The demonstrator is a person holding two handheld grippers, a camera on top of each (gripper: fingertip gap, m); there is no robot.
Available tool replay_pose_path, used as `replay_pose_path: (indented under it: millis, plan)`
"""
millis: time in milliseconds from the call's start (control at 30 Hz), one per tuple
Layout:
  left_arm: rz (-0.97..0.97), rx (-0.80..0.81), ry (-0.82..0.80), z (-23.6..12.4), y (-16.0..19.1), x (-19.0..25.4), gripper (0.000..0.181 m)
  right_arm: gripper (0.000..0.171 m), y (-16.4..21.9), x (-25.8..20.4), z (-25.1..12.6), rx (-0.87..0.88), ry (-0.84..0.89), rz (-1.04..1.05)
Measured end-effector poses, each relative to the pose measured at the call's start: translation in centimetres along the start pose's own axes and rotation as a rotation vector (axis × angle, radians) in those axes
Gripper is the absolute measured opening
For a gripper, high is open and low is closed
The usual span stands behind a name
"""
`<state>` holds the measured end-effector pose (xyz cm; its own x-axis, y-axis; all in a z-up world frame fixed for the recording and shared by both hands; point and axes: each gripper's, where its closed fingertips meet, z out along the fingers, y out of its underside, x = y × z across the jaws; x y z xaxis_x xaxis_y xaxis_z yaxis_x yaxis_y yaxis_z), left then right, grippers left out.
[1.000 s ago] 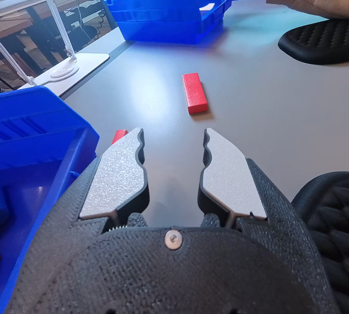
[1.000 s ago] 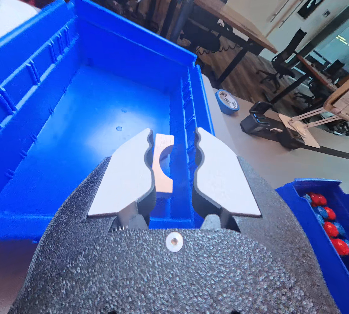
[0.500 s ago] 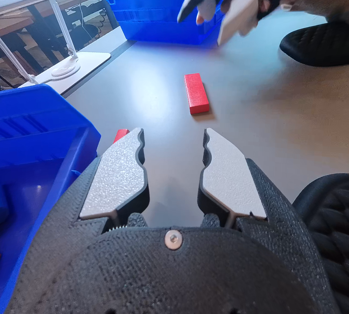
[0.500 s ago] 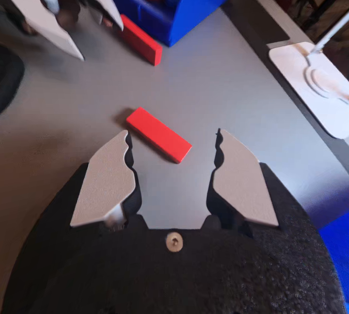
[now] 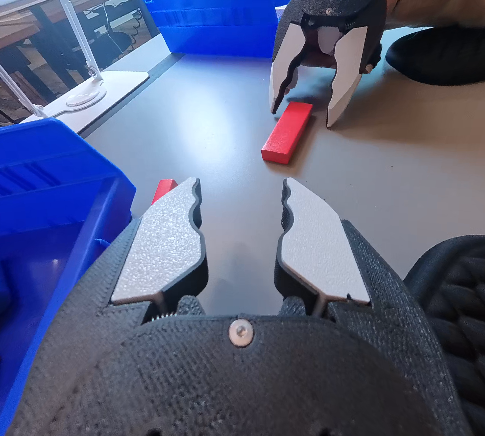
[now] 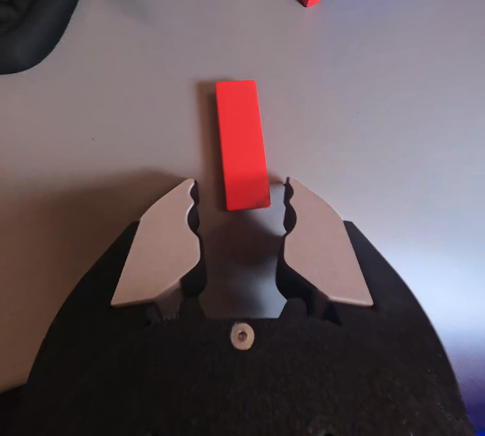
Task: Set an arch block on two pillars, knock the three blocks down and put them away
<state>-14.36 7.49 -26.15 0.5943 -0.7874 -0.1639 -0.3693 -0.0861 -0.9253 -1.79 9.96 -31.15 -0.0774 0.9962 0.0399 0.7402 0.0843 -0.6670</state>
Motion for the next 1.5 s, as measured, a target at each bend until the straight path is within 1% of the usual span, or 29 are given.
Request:
replay_pose_path:
  millis: [33,67,133,167,200,233,300,367,400,433,500,600,833,933,1000,1033,1067,1100,1167,1233,1300,1367,1500]
  plan:
    - [0.002,0.0,-0.001,0.0,0.0,0.0,0.06,0.039,-0.1,0.0,0.1,0.005,0.005,0.016]
    - [0.004,0.0,-0.001,0.0,0.0,0.0,0.059,0.032,-0.2,0.1,0.2,-0.003,0.013,0.021]
    - [0.007,-0.004,-0.001,0.0,0.1,0.1,0.059,0.032,-0.7,0.8,-0.4,-0.01,0.084,-0.036]
    - [0.009,-0.005,-0.001,0.0,0.1,0.1,0.059,0.032,-1.6,1.5,-1.4,0.042,0.137,-0.049]
    - [0.011,-0.006,0.0,0.0,0.1,0.1,0.059,0.032,-3.0,2.5,-2.9,0.13,0.198,-0.032]
    - [0.014,-0.009,0.002,0.0,0.1,0.2,0.059,0.0,-4.4,3.9,-5.2,0.236,0.28,-0.007]
    - [0.017,-0.013,0.004,0.1,0.2,0.2,0.059,0.0,-6.2,7.0,-11.2,0.447,0.478,0.041]
    - [0.016,-0.015,0.005,0.1,0.2,0.2,0.059,0.0,-5.5,9.9,-17.2,0.562,0.667,0.109]
    - [0.016,-0.014,0.005,0.1,0.2,0.2,0.059,0.0,-4.7,10.8,-19.4,0.606,0.715,0.152]
    - [0.014,-0.013,0.004,0.1,0.1,0.2,0.059,0.0,-3.7,11.4,-20.9,0.634,0.738,0.189]
    - [0.008,-0.014,0.004,0.1,0.2,0.2,0.059,0.0,-2.1,12.3,-22.7,0.654,0.785,0.207]
    - [0.002,-0.013,0.003,0.1,0.2,0.1,0.058,0.0,-1.1,13.1,-23.8,0.663,0.837,0.211]
    - [0.008,-0.013,0.006,0.1,0.2,0.2,0.058,0.0,-1.7,12.8,-21.5,0.6,0.845,0.177]
    - [0.008,-0.015,0.004,0.1,0.2,0.2,0.058,0.001,-2.8,12.0,-18.8,0.589,0.773,0.255]
    - [-0.004,-0.022,-0.002,0.2,0.3,0.0,0.056,0.029,-3.9,11.3,-15.3,0.573,0.709,0.356]
    - [-0.01,-0.025,-0.006,0.2,0.3,-0.1,0.055,0.043,-4.3,11.2,-13.2,0.556,0.69,0.405]
    - [-0.014,-0.025,-0.01,0.3,0.3,-0.2,0.054,0.061,-4.6,11.3,-11.1,0.534,0.678,0.452]
    - [-0.015,-0.023,-0.012,0.3,0.2,-0.3,0.054,0.074,-4.7,11.7,-8.9,0.501,0.673,0.496]
    - [-0.011,-0.021,-0.016,0.3,0.2,-0.3,0.054,0.085,-4.5,13.7,-5.9,0.425,0.708,0.575]
    - [0.001,-0.013,-0.021,0.2,0.1,-0.2,0.053,0.095,-3.7,17.3,-4.7,0.358,0.781,0.644]
    - [0.009,-0.009,-0.02,0.1,0.1,-0.1,0.053,0.098,-1.6,21.6,-4.4,0.286,0.856,0.755]
    - [0.019,-0.013,-0.017,0.1,0.1,0.1,0.053,0.11,1.1,24.9,-4.2,0.216,0.886,0.887]
    - [0.026,-0.018,0.001,0.2,0.1,0.4,0.052,0.116,5.4,29.0,-3.7,0.117,0.905,1.098]
